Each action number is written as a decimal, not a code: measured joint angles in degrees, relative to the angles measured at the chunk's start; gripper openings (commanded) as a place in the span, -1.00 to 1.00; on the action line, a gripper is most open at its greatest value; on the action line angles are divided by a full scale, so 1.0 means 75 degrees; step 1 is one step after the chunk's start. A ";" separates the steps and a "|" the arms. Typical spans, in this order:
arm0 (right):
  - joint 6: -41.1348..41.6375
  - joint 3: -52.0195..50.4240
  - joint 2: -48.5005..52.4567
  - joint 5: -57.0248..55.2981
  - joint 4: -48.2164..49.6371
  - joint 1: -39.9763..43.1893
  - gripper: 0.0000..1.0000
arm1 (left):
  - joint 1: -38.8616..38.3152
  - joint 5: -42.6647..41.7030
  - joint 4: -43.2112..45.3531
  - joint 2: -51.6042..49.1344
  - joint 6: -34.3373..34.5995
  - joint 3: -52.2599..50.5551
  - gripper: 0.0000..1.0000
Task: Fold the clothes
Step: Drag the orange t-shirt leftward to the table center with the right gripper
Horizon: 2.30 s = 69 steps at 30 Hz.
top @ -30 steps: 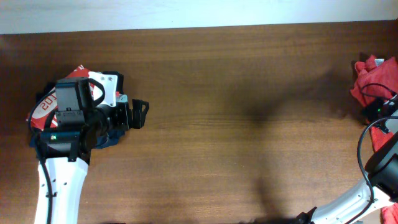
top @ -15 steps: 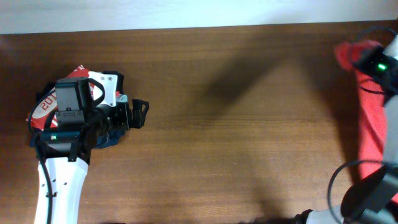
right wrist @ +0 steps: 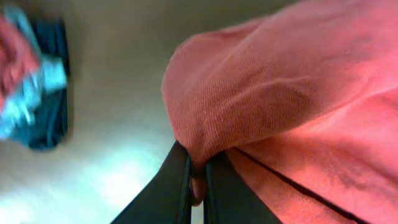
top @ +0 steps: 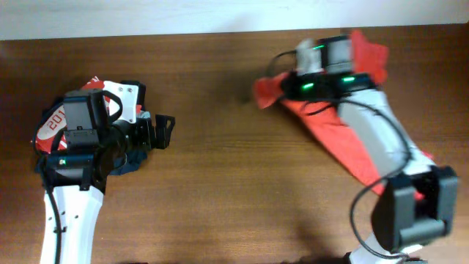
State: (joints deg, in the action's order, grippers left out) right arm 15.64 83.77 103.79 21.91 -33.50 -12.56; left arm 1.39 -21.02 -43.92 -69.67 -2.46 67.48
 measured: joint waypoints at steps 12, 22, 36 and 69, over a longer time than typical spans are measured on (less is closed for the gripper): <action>-0.0405 -0.0035 0.0941 -0.0338 -0.0402 -0.2973 -0.92 | 0.0000 0.0356 -0.0009 0.0000 -0.0163 0.0061 0.98; -0.1230 -0.0041 0.0941 -0.0163 -0.1524 -0.4555 -0.87 | 0.0000 0.0408 0.0003 0.0000 -0.0163 0.0064 0.98; -0.2235 -0.0052 0.0589 -0.1215 -0.1871 -0.6234 -0.22 | 0.0000 0.0434 0.0070 0.0000 -0.0163 0.0076 0.98; -0.2669 -0.0050 0.1352 -0.0592 -0.2413 -0.0224 -0.76 | -0.1005 0.0411 0.0017 -0.4089 -0.0213 0.0102 0.58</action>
State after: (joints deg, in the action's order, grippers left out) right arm -4.38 83.40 113.93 17.47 -51.59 -14.24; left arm -6.15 -17.93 -43.79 -100.33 -4.05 68.25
